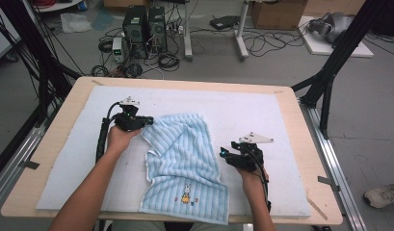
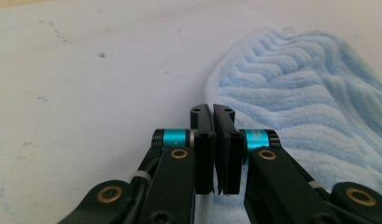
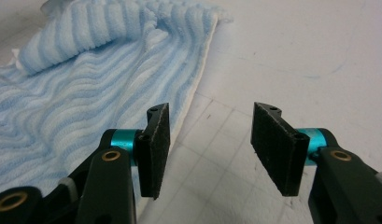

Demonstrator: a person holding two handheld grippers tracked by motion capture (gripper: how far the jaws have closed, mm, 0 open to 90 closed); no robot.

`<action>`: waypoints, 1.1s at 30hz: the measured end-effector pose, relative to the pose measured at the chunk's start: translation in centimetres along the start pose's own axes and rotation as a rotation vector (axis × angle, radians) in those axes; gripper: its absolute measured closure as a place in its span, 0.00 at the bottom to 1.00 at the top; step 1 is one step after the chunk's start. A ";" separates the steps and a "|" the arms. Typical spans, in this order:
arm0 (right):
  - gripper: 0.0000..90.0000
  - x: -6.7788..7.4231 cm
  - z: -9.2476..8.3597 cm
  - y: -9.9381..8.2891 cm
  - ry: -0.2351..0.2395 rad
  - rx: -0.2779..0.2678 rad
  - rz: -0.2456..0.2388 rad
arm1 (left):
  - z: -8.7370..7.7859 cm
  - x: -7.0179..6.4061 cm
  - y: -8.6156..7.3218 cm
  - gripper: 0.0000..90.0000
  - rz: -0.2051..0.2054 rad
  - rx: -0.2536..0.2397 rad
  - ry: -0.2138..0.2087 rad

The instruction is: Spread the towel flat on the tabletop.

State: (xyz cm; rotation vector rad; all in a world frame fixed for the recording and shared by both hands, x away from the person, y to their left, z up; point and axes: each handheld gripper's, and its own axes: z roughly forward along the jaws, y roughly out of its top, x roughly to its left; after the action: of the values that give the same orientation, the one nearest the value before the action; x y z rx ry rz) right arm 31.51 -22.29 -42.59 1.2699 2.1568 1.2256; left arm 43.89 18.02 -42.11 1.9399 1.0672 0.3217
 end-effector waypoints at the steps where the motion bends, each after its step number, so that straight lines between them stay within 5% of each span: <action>1: 0.52 0.0 0.3 0.2 0.000 0.004 -0.003 | 0.3 0.2 0.2 0.96 0.008 0.014 0.005; 6: 0.52 0.2 1.2 0.9 0.005 0.018 -0.009 | 1.3 1.2 0.3 0.96 -0.003 -0.011 0.033; 7: 0.52 0.2 1.3 1.1 0.007 0.020 -0.014 | 1.3 1.3 0.2 0.91 -0.018 -0.020 0.044; 10: 0.52 0.1 1.7 1.2 0.006 0.028 -0.027 | 1.1 1.6 0.1 0.52 -0.089 -0.033 0.058; 18: 0.54 -0.8 3.5 3.7 0.004 0.019 -0.061 | -0.9 1.1 -0.2 0.43 -0.081 -0.072 0.022; 23: 0.53 -1.6 6.3 6.1 0.028 0.029 -0.085 | -1.6 0.9 -1.3 0.43 -0.073 -0.083 0.023; 26: 0.51 -2.2 8.1 7.0 0.074 0.020 -0.005 | -1.7 1.0 -1.9 0.43 -0.091 -0.076 0.022; 28: 0.51 -2.3 9.1 7.4 0.075 0.032 0.000 | -1.8 1.0 -1.8 0.42 -0.087 -0.077 0.017; 33: 0.51 -1.9 11.7 8.5 0.051 0.092 -0.051 | -2.0 0.7 -1.6 0.42 -0.072 -0.108 0.012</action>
State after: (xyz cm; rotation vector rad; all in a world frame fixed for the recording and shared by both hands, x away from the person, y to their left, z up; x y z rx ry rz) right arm 44.75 -16.15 -42.47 1.2247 2.2915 1.1626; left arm 42.25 20.09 -42.29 1.8010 1.1023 0.3441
